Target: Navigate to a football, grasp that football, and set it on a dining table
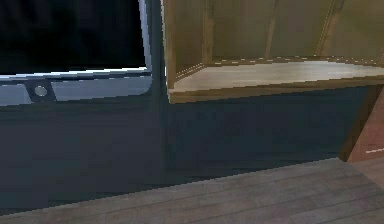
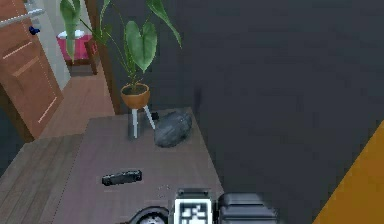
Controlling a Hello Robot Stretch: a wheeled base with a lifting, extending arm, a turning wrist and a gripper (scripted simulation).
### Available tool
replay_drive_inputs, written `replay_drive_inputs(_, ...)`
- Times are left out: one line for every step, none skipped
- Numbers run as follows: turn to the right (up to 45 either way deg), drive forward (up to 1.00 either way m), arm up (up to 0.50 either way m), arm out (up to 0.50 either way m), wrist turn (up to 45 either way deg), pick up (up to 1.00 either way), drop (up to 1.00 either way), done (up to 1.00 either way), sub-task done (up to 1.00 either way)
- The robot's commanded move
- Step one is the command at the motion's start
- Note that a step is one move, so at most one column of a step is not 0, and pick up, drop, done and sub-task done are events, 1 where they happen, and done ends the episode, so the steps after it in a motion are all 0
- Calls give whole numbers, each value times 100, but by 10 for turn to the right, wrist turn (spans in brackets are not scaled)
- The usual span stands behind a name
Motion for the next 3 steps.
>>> replay_drive_inputs(0, 0, 0, 50, 0, 0, 0, 0, 0)
replay_drive_inputs(0, 0, 0, 0, 450, 0, 0, 0, 0)
replay_drive_inputs(0, 0, 0, 0, 450, 0, 0, 0, 0)
